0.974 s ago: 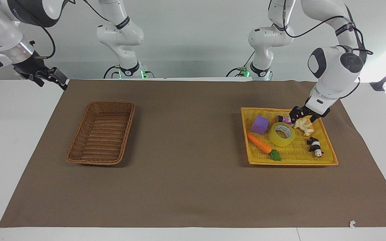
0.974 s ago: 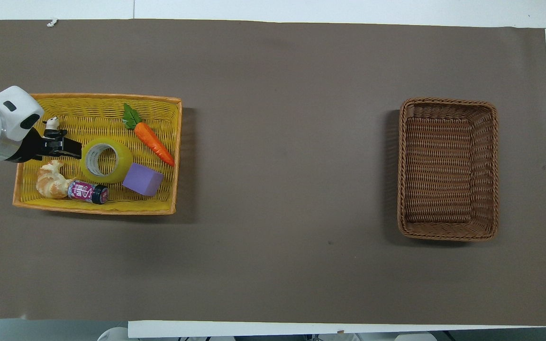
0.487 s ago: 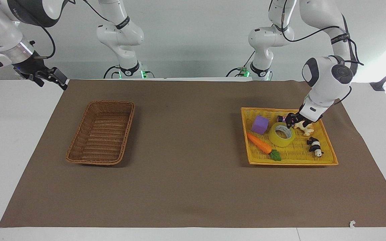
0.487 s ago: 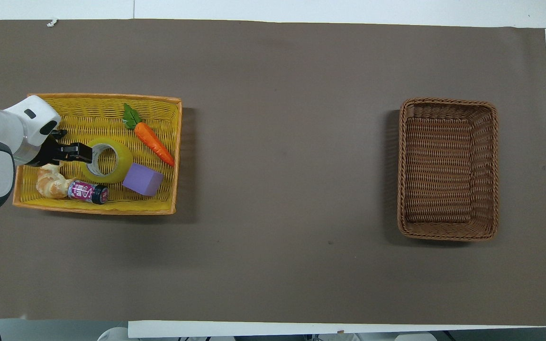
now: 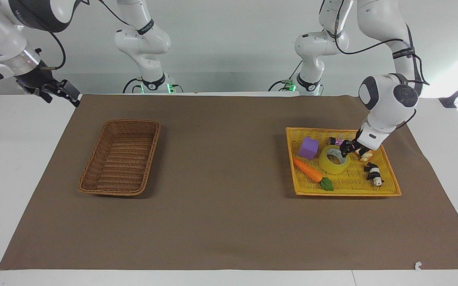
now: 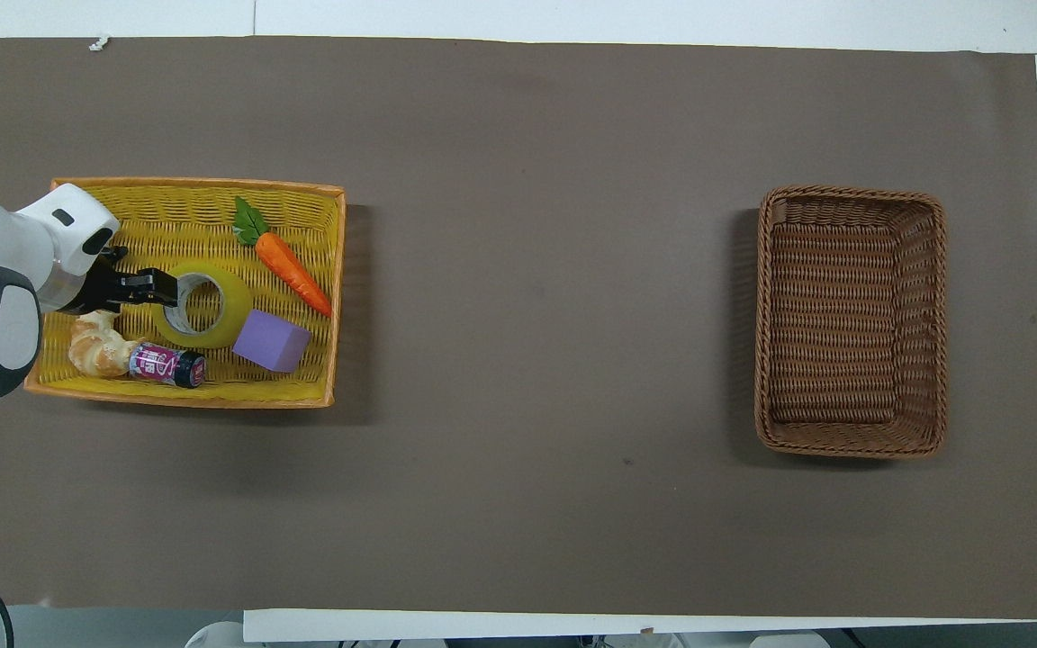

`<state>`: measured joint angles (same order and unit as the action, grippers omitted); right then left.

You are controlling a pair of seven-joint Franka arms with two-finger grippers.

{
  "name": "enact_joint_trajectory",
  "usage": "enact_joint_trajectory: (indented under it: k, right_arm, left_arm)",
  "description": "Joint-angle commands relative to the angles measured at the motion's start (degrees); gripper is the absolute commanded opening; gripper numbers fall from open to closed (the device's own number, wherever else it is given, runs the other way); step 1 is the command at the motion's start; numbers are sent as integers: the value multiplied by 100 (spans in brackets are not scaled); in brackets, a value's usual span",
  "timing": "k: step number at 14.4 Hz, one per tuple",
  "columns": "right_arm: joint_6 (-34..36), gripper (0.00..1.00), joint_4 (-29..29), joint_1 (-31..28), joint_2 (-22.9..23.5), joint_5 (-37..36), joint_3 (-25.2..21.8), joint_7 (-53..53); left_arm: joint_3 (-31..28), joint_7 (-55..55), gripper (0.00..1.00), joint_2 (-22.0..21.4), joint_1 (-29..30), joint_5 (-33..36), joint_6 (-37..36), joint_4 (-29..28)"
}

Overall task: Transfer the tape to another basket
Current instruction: 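Reach the left gripper down to the yellow tape roll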

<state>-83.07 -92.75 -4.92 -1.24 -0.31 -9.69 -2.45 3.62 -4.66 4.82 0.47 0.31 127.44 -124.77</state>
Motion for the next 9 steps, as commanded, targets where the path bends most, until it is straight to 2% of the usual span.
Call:
enact_joint_trajectory:
  k: [1, 9]
  right_arm:
    - [54, 100, -68, -36, -87, -13, 29, -80]
    - [54, 100, -68, -36, -87, -13, 29, -71]
  left_arm:
    - [-19, -211, 75, 45, -126, -48, 263, -178]
    - [-28, -237, 68, 238, -65, -48, 790, -424]
